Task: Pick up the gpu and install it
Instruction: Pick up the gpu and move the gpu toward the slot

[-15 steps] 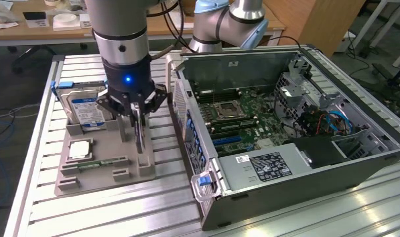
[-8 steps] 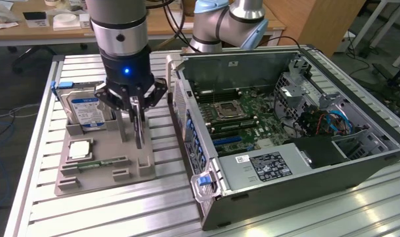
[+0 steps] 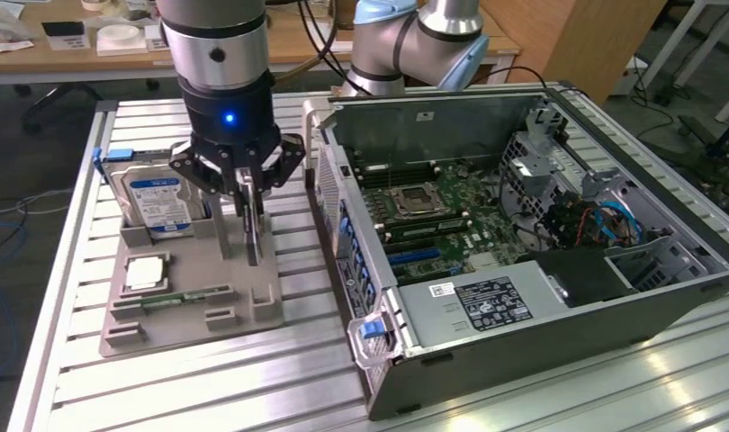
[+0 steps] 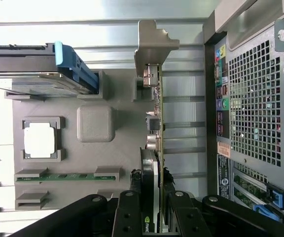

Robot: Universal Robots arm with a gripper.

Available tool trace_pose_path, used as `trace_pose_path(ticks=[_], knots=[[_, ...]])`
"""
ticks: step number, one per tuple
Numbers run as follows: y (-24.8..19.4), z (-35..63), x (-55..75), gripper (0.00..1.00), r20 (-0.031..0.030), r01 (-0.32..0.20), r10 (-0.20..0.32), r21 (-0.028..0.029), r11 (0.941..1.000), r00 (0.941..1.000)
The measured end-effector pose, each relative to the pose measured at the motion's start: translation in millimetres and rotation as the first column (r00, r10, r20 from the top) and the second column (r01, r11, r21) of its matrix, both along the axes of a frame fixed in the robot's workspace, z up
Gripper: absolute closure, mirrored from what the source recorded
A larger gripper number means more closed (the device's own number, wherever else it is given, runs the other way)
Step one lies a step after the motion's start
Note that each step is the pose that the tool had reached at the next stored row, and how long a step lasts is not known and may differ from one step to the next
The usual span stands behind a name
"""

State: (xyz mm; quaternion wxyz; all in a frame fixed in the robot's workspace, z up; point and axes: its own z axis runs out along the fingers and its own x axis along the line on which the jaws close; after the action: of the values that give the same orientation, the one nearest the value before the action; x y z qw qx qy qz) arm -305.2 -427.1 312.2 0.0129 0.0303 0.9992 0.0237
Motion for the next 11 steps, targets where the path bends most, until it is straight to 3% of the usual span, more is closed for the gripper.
trace_pose_path(ticks=[7,11], knots=[[0.0,0.2,0.0,0.73,-0.0001,0.0,0.0,-0.0002,1.0,1.0],[0.0,6.2,0.0,0.73,-0.0002,0.0,0.0,-0.0003,1.0,1.0]])
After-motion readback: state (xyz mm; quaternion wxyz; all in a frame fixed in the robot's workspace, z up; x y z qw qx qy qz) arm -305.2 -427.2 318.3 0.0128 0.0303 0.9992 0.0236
